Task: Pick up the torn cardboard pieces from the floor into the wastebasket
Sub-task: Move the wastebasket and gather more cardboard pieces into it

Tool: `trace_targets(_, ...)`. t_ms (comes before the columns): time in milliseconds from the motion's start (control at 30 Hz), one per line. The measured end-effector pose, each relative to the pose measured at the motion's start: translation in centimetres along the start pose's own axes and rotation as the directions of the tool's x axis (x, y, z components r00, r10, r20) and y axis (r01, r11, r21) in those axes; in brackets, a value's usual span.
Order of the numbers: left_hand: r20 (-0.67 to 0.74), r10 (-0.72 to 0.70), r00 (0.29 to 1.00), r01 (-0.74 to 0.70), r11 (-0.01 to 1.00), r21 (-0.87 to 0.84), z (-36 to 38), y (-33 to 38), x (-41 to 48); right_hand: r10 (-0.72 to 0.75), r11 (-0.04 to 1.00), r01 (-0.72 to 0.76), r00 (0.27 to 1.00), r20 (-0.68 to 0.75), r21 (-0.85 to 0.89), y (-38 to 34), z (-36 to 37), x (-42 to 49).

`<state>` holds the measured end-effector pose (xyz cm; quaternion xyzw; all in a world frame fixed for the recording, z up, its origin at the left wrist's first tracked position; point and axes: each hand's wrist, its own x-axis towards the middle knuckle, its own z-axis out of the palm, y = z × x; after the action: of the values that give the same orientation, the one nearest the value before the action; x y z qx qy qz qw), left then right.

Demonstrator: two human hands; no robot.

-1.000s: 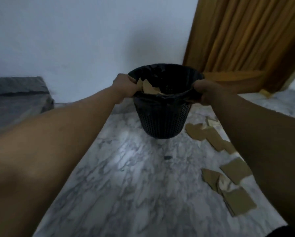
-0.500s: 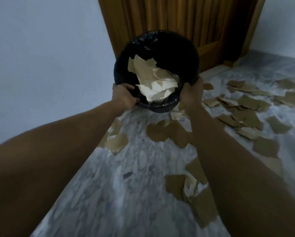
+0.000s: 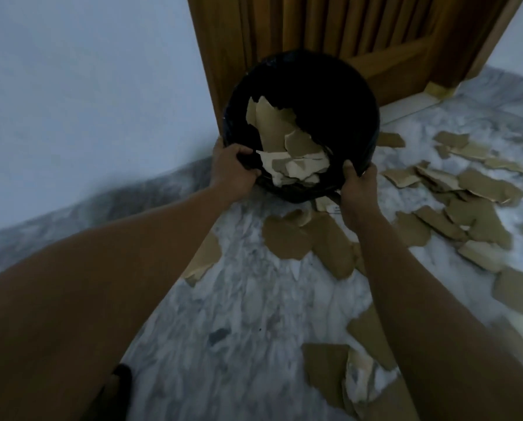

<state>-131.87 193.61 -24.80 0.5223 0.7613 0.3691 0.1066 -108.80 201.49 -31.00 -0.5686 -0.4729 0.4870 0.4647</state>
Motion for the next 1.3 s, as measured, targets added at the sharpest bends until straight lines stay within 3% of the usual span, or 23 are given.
trace_targets(133,0.005,-0.021,1.000,0.021,0.998,-0.057,-1.0,0.4,3.4,0.059,0.973,-0.083,0.992,0.113,0.215,-5.0,0.7,-0.9)
trace_targets(300,0.094,-0.114,0.989,0.141,0.914,-0.380,0.2,2.4,4.7,0.200,0.965,-0.221,0.968,0.149,0.142,-7.4,-0.6,-0.8)
trace_targets(467,0.099,-0.101,0.990,0.137,0.861,-0.490,0.6,4.6,4.7,0.232,0.968,-0.240,0.967,0.108,0.070,-10.2,-0.1,-2.9)
trace_targets(600,0.015,-0.190,0.982,0.162,0.788,-0.594,3.5,3.7,1.6,0.243,0.960,-0.246,0.969,-0.040,-0.136,-8.3,0.3,-5.1)
trace_targets(700,0.026,-0.370,0.929,0.302,0.712,-0.634,7.1,2.6,-3.1,0.353,0.850,-0.359,0.932,-0.089,-0.386,-4.1,-0.9,-8.1)
trace_targets(733,0.071,-0.422,0.904,0.380,0.713,-0.589,8.3,2.0,-5.1,0.376,0.793,-0.382,0.920,-0.112,-0.474,-2.3,-1.7,-9.4)
trace_targets(800,0.218,-0.416,0.883,0.469,0.810,-0.354,10.1,0.0,-9.9,0.426,0.634,-0.401,0.895,-0.135,-0.661,1.0,-3.8,-12.3)
trace_targets(833,0.317,-0.321,0.892,0.399,0.890,-0.220,10.7,-1.3,-12.5,0.460,0.522,-0.404,0.875,-0.151,-0.751,2.3,-5.1,-14.1)
trace_targets(867,0.435,-0.159,0.886,0.233,0.965,-0.122,10.9,-2.5,-14.9,0.478,0.415,-0.404,0.859,-0.183,-0.815,3.5,-6.4,-15.9)
trace_targets(900,0.558,0.028,0.830,0.021,0.996,-0.082,11.0,-3.5,-17.1,0.483,0.351,-0.429,0.844,-0.232,-0.832,4.3,-7.8,-17.8)
trace_targets(967,0.756,0.266,0.598,-0.302,0.949,-0.095,11.3,-4.7,-20.4,0.464,0.304,-0.536,0.805,-0.368,-0.788,6.4,-10.2,-21.7)
trace_targets(1033,0.867,0.288,0.407,-0.478,0.876,-0.066,11.7,-4.5,-22.4,0.477,0.255,-0.666,0.717,-0.508,-0.701,8.3,-12.1,-24.7)
trace_targets(1067,0.887,0.284,0.363,-0.554,0.832,-0.039,11.7,-4.0,-23.1,0.513,0.233,-0.729,0.654,-0.556,-0.643,9.3,-12.7,-26.1)
trace_targets(1133,0.884,0.285,0.371,-0.653,0.757,0.030,12.0,-3.2,-24.1,0.622,0.223,-0.820,0.536,-0.570,-0.528,10.6,-12.7,-28.1)
trace_targets(1167,0.875,0.286,0.390,-0.677,0.734,0.061,12.2,-3.0,-24.5,0.654,0.239,-0.835,0.516,-0.554,-0.496,10.9,-12.3,-28.6)
trace_targets(1233,0.875,0.245,0.418,-0.670,0.734,0.114,12.4,-2.4,-25.1,0.636,0.296,-0.833,0.537,-0.555,-0.467,11.5,-11.9,-28.8)
trace_targets(1300,0.866,0.114,0.486,-0.553,0.808,0.204,12.4,-1.8,-25.3,0.622,0.363,-0.831,0.552,-0.555,-0.421,12.1,-12.1,-28.5)
